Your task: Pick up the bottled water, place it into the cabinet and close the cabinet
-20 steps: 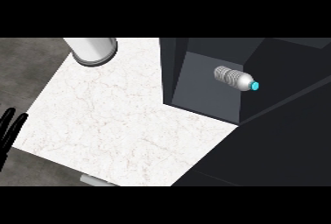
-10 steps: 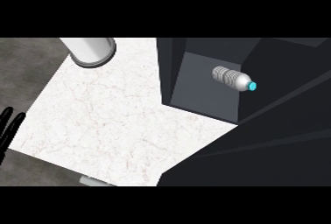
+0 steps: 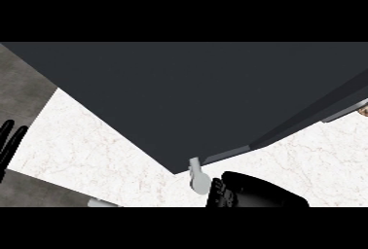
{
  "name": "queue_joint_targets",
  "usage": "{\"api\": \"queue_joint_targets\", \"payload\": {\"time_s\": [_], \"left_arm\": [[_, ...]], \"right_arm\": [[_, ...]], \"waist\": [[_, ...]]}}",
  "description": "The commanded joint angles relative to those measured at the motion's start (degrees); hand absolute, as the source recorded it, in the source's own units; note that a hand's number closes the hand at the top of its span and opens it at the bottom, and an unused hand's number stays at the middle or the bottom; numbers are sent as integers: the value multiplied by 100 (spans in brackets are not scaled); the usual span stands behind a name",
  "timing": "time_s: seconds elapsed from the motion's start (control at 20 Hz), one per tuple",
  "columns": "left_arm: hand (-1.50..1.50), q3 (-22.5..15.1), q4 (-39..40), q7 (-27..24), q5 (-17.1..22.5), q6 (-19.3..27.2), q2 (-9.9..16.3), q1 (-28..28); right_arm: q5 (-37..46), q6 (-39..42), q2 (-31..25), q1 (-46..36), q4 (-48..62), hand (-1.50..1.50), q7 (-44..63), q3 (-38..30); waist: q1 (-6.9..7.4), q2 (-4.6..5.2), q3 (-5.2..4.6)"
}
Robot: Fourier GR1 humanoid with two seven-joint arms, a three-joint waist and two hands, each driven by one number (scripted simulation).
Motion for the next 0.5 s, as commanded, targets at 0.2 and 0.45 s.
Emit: {"api": "queue_joint_targets", "payload": {"time_s": [0.2,0.45], "left_arm": [[-150,146,124,-16,98,-90,27,-11],[-150,168,237,-104,77,-251,-20,204]], "right_arm": [[251,-943,1082,-1934,2064,150,913,-441],[311,-1805,1100,-3152,3196,150,783,-813]], "waist": [[-133,-17,55],[-100,-47,67]]}}
